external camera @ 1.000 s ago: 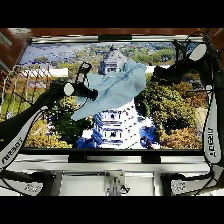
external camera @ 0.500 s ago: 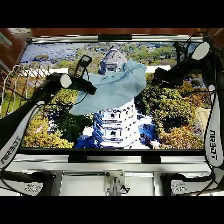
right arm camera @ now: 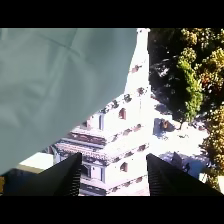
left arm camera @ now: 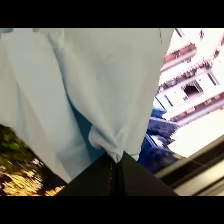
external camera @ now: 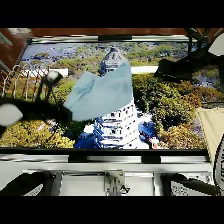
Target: Fold the shirts.
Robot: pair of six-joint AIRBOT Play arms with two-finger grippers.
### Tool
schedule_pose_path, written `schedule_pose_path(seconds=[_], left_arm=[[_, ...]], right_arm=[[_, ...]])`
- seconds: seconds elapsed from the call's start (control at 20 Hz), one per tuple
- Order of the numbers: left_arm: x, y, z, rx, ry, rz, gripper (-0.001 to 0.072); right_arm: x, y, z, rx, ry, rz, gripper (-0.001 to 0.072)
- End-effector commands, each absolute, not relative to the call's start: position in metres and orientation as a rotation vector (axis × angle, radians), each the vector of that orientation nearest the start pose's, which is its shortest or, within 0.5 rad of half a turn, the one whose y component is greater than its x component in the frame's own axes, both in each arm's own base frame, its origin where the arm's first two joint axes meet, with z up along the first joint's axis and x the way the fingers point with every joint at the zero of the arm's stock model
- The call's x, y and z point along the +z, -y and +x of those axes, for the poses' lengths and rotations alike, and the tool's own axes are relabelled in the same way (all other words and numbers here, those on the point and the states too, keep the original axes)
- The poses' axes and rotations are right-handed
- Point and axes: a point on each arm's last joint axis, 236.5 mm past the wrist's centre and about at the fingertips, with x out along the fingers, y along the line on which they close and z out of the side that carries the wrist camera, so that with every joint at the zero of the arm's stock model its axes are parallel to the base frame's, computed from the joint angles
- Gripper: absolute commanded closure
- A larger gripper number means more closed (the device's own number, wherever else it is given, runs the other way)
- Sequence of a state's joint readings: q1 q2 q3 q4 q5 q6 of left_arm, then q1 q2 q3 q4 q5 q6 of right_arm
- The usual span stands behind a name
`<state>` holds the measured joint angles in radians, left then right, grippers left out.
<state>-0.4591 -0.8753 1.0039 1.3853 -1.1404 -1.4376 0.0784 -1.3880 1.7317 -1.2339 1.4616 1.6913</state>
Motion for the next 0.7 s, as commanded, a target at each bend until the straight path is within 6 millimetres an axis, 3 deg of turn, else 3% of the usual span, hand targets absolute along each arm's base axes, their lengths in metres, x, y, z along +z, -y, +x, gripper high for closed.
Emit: schedule_pose_path(seconds=[0.0, 0.05, 0.1, 0.2, 0.3, 0.35, 0.4, 0.5, 0.65], left_arm=[[0.030, 0.195, 0.214, -0.598, -1.096, -0.049, 0.0517], [0.024, 0.195, 0.212, -0.595, -1.104, -0.066, 0.0256], [0.027, 0.192, 0.217, -0.580, -1.090, -0.064, 0.0096], [0.052, 0.175, 0.251, -0.511, -0.976, -0.037, 0.0078], [0.090, 0.159, 0.300, -0.428, -0.802, -0.093, 0.0100], [0.093, 0.153, 0.318, -0.395, -0.781, -0.111, 0.0101], [0.083, 0.149, 0.331, -0.367, -0.812, -0.114, 0.0100], [0.040, 0.144, 0.350, -0.330, -0.944, -0.090, 0.0096], [-0.023, 0.149, 0.358, -0.339, -1.126, -0.016, 0.0087]], right_arm=[[0.164, -0.139, 0.414, 0.320, -1.127, 0.234, 0.0186], [0.163, -0.144, 0.416, 0.319, -1.120, 0.217, 0.0186], [0.163, -0.145, 0.416, 0.312, -1.117, 0.212, 0.0186], [0.163, -0.146, 0.416, 0.305, -1.119, 0.223, 0.0186], [0.162, -0.141, 0.418, 0.289, -1.117, 0.213, 0.0186], [0.162, -0.140, 0.418, 0.282, -1.116, 0.217, 0.0186], [0.162, -0.141, 0.419, 0.282, -1.113, 0.220, 0.0186], [0.162, -0.141, 0.419, 0.279, -1.111, 0.224, 0.0186], [0.162, -0.141, 0.419, 0.278, -1.113, 0.225, 0.0186]])
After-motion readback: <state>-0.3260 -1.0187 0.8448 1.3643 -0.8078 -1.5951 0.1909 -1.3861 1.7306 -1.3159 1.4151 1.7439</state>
